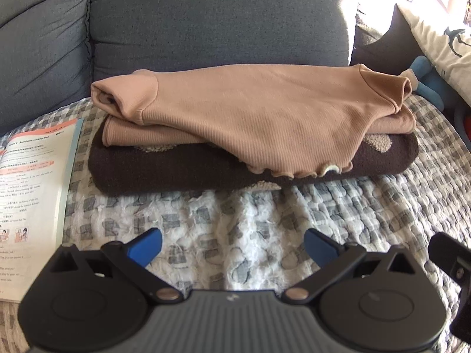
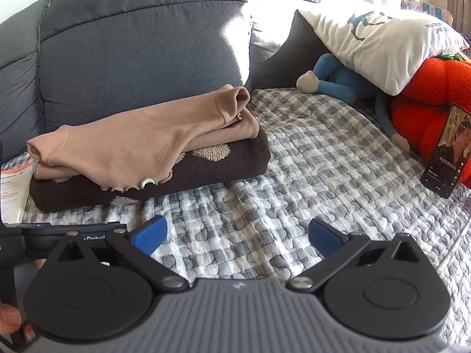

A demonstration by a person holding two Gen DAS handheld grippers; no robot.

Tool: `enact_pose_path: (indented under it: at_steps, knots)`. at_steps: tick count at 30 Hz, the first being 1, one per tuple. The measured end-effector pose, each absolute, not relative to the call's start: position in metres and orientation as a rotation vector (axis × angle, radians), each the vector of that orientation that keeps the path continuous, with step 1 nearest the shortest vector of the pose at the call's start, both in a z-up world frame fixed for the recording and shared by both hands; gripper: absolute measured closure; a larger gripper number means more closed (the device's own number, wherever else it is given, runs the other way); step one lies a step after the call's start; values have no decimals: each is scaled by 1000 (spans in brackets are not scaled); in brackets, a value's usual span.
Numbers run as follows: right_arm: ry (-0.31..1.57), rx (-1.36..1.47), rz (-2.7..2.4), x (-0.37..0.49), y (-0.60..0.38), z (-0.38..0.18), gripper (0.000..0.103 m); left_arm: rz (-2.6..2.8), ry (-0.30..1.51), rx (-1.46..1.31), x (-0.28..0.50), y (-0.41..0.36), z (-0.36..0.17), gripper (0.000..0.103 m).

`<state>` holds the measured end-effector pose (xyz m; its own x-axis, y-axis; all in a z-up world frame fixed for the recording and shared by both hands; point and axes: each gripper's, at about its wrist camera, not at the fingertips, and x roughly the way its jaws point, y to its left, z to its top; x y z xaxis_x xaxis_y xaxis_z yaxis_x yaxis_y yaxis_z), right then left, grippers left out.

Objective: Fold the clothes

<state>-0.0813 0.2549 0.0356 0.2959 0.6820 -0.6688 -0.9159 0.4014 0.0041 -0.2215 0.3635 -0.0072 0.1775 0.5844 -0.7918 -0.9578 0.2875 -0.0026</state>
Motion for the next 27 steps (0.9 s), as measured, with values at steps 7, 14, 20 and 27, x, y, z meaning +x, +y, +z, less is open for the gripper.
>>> enact_pose_path:
  at_steps: [7, 14, 20, 27]
  knots:
    - [646, -435, 1105, -80, 251, 32, 0, 1202, 785, -559, -220, 360, -4, 0]
    - [643, -434, 1107, -80, 249, 32, 0, 1195, 795, -557, -219, 356, -3, 0]
    - [625, -453, 1122, -86, 250, 32, 0, 1197, 790, -556, -220, 354, -1, 0]
    - [640, -437, 1123, -83, 249, 31, 0, 1197, 786, -551, -220, 354, 0, 0]
